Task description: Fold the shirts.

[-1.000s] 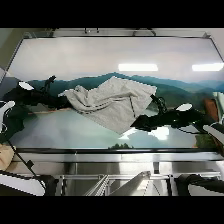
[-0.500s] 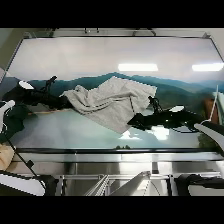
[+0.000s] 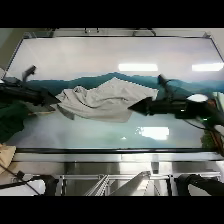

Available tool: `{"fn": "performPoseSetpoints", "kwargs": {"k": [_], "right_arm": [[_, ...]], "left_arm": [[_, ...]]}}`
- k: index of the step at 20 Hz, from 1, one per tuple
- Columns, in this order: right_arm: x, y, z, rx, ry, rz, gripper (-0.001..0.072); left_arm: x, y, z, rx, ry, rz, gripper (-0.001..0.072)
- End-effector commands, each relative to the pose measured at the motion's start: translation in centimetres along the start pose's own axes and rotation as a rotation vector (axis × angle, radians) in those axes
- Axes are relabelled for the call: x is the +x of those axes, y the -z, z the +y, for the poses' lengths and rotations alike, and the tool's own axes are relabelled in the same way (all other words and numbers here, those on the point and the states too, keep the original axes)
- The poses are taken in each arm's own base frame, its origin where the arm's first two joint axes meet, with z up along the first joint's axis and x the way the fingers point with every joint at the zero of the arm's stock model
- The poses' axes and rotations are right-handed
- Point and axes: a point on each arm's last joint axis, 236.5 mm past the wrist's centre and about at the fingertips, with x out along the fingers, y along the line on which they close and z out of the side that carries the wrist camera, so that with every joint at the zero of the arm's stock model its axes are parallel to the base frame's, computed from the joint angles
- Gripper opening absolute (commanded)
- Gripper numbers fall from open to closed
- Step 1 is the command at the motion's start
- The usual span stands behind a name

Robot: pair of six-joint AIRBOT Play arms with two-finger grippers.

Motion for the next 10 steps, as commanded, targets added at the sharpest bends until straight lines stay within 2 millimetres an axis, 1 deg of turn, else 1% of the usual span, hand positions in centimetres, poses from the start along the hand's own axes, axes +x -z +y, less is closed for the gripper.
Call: {"fn": "performPoseSetpoints", "kwargs": {"k": [1, 2, 3, 4, 5, 6, 8, 10], "right_arm": [[-7.7, -1.4, 14.8, -0.296, -0.159, -0.206, 0.0020], [-10.4, -1.7, 18.6, -0.401, -0.151, -0.299, 0.0020], [-13.1, -1.6, 22.2, -0.507, -0.129, -0.399, 0.0020], [-15.2, -1.0, 25.3, -0.599, -0.103, -0.479, 0.0020], [-17.0, -0.1, 28.2, -0.692, -0.073, -0.552, 0.0020], [-18.3, 0.9, 30.7, -0.777, -0.041, -0.612, 0.0020], [-19.9, 2.6, 34.9, -0.931, 0.029, -0.705, 0.0020], [-20.6, 3.5, 37.9, -1.038, 0.088, -0.761, 0.0020]], "left_arm": [[-9.1, -2.0, -12.5, 0.207, 0.221, -0.299, 0.0014], [-12.2, -2.2, -15.9, 0.307, 0.199, -0.397, 0.0014], [-14.8, -1.8, -18.9, 0.411, 0.147, -0.461, 0.0016], [-17.4, -0.9, -22.2, 0.526, 0.084, -0.515, 0.0017], [-19.3, -0.1, -25.0, 0.614, 0.035, -0.554, 0.0018], [-21.7, 1.2, -28.8, 0.724, -0.036, -0.616, 0.0018], [-25.8, 2.8, -35.1, 0.919, -0.187, -0.767, 0.0019], [-30.0, 3.4, -39.6, 1.046, -0.386, -0.920, 0.0020]]}}
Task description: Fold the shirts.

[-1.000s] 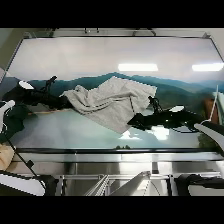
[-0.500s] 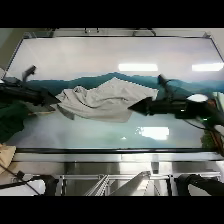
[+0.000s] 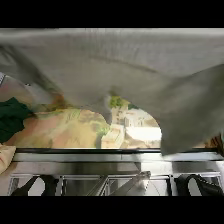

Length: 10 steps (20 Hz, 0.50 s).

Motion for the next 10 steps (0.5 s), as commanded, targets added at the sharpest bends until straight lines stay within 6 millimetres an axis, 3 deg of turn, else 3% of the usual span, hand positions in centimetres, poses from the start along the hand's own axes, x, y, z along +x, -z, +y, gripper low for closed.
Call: {"fn": "performPoseSetpoints", "kwargs": {"k": [1, 3, 4, 6, 8, 10], "right_arm": [[-1.2, -3.9, 5.7, -0.238, 0.077, -0.094, 0.0020], [-1.1, -4.1, 3.6, -0.193, 0.120, -0.077, 0.0020], [-1.1, -3.3, 0.7, -0.132, 0.173, -0.018, 0.0020], [-1.1, -1.0, -5.2, 0.016, 0.225, 0.080, 0.0020], [-1.1, 2.0, -11.4, 0.199, 0.240, 0.121, 0.0020], [-0.9, 7.4, -17.7, 0.390, 0.262, 0.180, 0.0020]], "left_arm": [[-5.6, -8.9, -5.5, 0.332, -0.249, -0.168, 0.0020], [-6.0, -10.4, -5.4, 0.383, -0.265, -0.177, 0.0020], [-5.5, -10.1, -4.0, 0.343, -0.251, -0.155, 0.0020], [-2.7, -7.1, -0.9, 0.209, -0.114, -0.065, 0.0020], [2.8, -1.1, 2.6, 0.023, 0.082, 0.073, 0.0021], [9.4, 8.5, 5.9, -0.148, 0.178, 0.322, 0.0021]]}}
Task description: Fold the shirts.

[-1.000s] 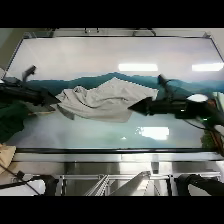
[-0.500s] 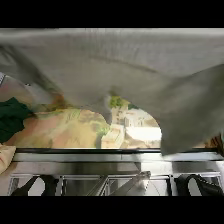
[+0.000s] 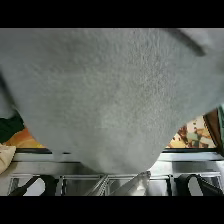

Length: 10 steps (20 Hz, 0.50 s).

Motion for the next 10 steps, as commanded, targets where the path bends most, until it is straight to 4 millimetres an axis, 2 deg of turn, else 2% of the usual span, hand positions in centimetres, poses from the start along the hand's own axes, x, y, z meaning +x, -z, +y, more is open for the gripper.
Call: {"fn": "performPoseSetpoints", "kwargs": {"k": [1, 3, 4, 5, 6, 7, 9, 10], "right_arm": [[3.2, 7.3, -11.9, 0.285, 0.080, 0.147, 0.0020], [5.5, 13.1, -18.9, 0.414, 0.161, 0.201, 0.0020], [6.4, 16.0, -22.3, 0.453, 0.212, 0.228, 0.0021], [7.3, 18.8, -25.6, 0.481, 0.260, 0.264, 0.0020], [8.3, 21.1, -28.5, 0.495, 0.289, 0.285, 0.0020], [9.2, 22.3, -30.8, 0.501, 0.299, 0.266, 0.0020], [10.9, 22.6, -34.5, 0.527, 0.284, 0.196, 0.0020], [11.5, 22.7, -36.0, 0.548, 0.287, 0.181, 0.0021]], "left_arm": [[10.9, 14.5, 3.8, -0.236, 0.177, 0.391, 0.0022], [17.8, 24.3, 5.3, -0.296, 0.206, 0.631, 0.0022], [21.2, 28.7, 6.1, -0.314, 0.206, 0.719, 0.0022], [24.3, 32.2, 6.9, -0.328, 0.196, 0.775, 0.0022], [26.8, 34.6, 7.6, -0.352, 0.193, 0.811, 0.0022], [28.9, 36.2, 8.3, -0.377, 0.193, 0.831, 0.0022], [31.7, 37.1, 9.9, -0.425, 0.182, 0.841, 0.0020], [32.3, 36.4, 10.5, -0.432, 0.177, 0.833, 0.0021]]}}
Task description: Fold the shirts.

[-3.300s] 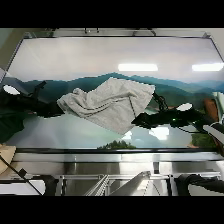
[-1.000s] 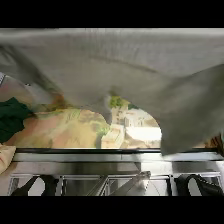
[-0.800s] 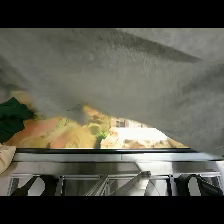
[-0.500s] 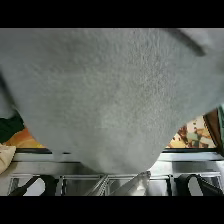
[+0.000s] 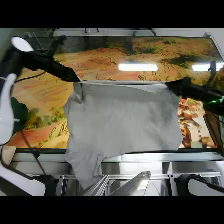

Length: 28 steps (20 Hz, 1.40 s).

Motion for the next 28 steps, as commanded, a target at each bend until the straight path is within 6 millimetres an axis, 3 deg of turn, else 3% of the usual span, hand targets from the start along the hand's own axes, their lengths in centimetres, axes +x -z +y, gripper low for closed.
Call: {"fn": "performPoseSetpoints", "kwargs": {"k": [1, 2, 3, 5, 7, 8, 9, 11, 13, 16, 20, 26, 27, 28], "right_arm": [[4.0, -1.4, -6.5, 0.040, 0.029, -0.046, 0.0027], [4.4, -2.3, -7.1, 0.039, 0.031, -0.053, 0.0167], [4.3, -3.1, -7.3, 0.034, 0.031, -0.064, 0.0295], [3.1, -4.6, -7.0, -0.021, 0.032, -0.059, 0.0301], [0.2, -4.5, -8.4, -0.038, 0.111, 0.027, 0.0310], [-1.9, -3.8, -10.0, -0.039, 0.191, 0.091, 0.0409], [-4.3, -2.7, -12.1, -0.021, 0.281, 0.160, 0.0475], [-8.0, 0.2, -14.8, 0.006, 0.371, 0.301, 0.0474], [-10.2, 2.5, -15.9, -0.004, 0.384, 0.408, 0.0459], [-12.0, 4.0, -17.4, -0.033, 0.438, 0.492, 0.0460], [-12.2, 6.3, -17.9, 0.009, 0.413, 0.584, 0.0460], [-10.3, 11.8, -17.9, 0.144, 0.281, 0.773, 0.0459], [-9.6, 12.6, -17.4, 0.156, 0.255, 0.802, 0.0447], [-9.0, 13.2, -16.9, 0.163, 0.231, 0.823, 0.0342]], "left_arm": [[4.3, -1.6, 2.7, -0.046, -0.019, 0.051, 0.0026], [3.4, -2.5, 2.4, -0.029, -0.028, 0.028, 0.0129], [2.5, -3.0, 2.2, -0.019, -0.039, 0.009, 0.0346], [-0.4, -3.2, 2.1, -0.031, -0.073, -0.047, 0.0670], [-4.1, -1.8, 3.0, -0.082, -0.105, -0.072, 0.0684], [-6.0, -0.6, 3.4, -0.128, -0.111, -0.075, 0.0684], [-7.9, 1.0, 4.0, -0.193, -0.112, -0.071, 0.0684], [-10.4, 4.6, 4.2, -0.327, -0.072, -0.055, 0.0684], [-11.3, 7.8, 3.1, -0.431, 0.011, -0.054, 0.0684], [-10.8, 13.5, 2.2, -0.570, 0.045, -0.024, 0.0683], [-8.9, 20.0, -0.7, -0.729, 0.095, 0.019, 0.0682], [-6.1, 25.1, -4.5, -0.831, 0.125, 0.061, 0.0682], [-5.8, 25.8, -5.1, -0.858, 0.132, 0.071, 0.0682], [-5.4, 26.4, -5.7, -0.898, 0.139, 0.084, 0.0683]]}}
